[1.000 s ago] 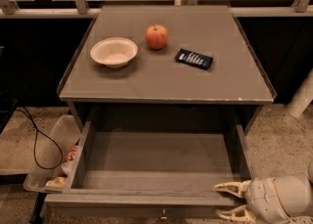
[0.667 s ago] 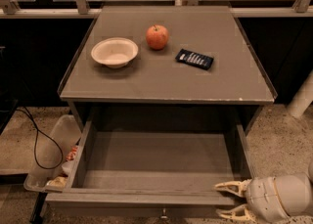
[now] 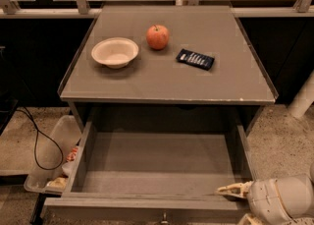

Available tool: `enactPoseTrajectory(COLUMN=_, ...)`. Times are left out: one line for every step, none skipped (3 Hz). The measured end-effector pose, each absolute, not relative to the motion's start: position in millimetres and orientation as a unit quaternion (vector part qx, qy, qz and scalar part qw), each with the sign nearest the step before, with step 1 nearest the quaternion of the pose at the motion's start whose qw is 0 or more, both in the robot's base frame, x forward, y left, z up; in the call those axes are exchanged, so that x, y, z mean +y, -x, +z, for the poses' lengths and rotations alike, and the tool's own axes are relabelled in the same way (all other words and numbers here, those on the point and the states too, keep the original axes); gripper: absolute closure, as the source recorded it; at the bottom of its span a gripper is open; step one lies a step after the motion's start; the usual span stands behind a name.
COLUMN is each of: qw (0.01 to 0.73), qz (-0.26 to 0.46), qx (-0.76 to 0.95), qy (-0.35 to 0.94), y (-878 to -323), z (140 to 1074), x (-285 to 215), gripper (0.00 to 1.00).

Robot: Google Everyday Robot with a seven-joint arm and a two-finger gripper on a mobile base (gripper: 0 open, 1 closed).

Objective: Open top drawer

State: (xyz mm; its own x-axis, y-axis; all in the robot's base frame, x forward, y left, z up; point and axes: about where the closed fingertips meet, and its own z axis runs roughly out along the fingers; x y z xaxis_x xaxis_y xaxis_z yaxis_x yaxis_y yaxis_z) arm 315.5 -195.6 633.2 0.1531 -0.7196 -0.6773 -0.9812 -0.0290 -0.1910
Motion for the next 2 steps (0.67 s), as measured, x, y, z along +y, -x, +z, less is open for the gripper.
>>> enactPoseTrajectory(qw=0.322, qz=0.203, qx=0.618, qy=0.688, y=-315.5, z=633.2, x=-195.6, gripper=0.00)
enactPoseTrajectory(qw=0.322, qz=0.203, qx=0.618, qy=0.688, y=-315.5, z=633.2, x=-195.6, gripper=0.00)
